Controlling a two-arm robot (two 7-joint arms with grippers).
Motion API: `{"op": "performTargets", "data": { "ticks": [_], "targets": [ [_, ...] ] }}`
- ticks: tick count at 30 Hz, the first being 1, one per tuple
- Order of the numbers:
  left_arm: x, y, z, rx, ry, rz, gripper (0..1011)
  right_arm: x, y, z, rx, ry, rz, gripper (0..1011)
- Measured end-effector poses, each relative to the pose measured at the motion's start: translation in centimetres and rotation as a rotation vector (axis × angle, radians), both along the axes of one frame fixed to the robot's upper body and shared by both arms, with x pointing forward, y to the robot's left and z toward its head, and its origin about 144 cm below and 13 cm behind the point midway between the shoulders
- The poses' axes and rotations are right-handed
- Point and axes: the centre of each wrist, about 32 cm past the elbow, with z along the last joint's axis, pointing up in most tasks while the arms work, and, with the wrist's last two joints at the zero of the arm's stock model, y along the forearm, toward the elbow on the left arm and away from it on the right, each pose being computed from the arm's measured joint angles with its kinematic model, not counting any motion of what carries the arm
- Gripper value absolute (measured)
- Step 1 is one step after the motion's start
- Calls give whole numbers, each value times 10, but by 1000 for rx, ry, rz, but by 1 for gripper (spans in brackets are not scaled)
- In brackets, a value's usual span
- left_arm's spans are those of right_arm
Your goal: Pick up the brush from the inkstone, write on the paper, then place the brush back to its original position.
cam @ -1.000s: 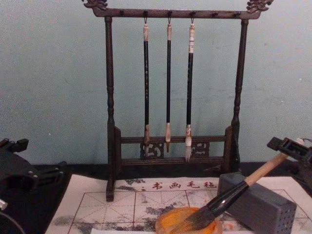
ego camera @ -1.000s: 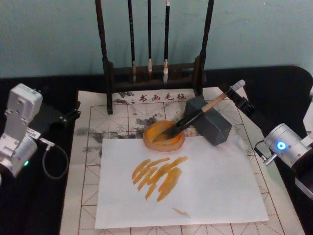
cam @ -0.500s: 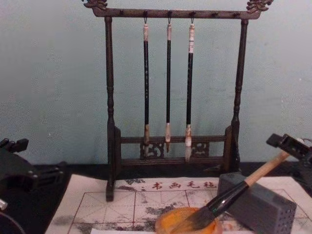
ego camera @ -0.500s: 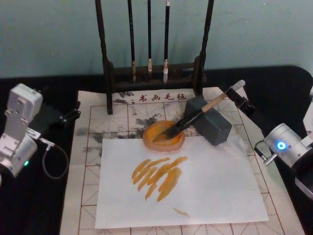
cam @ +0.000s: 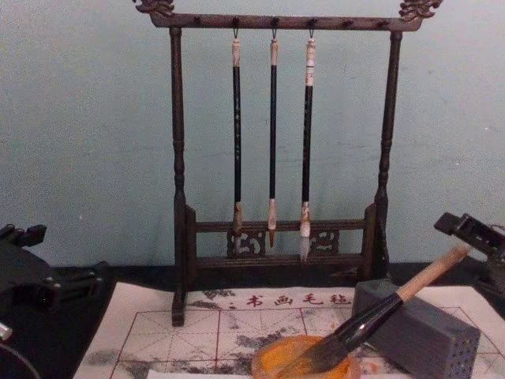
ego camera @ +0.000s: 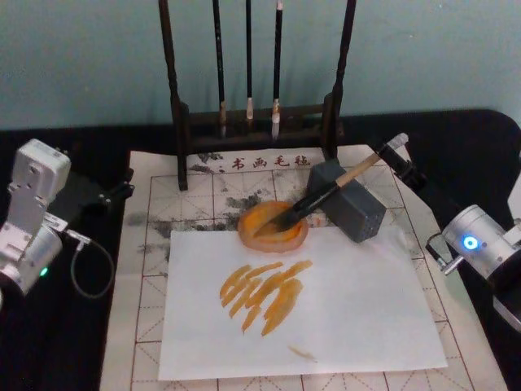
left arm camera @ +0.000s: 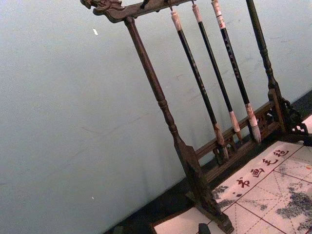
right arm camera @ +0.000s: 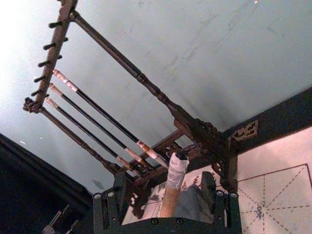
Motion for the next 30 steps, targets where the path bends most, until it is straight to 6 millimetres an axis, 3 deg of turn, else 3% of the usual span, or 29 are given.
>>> {"op": "performTargets", "data": {
  "ticks": [13,30],
  "targets": [
    [0,0,0,0,0,0,1001,-15,-12,5,-205,-131,-41,1000],
    [0,0,0,0,0,0,1001,-35,-25,-8,-565,-298,-43,1000]
  ]
}}
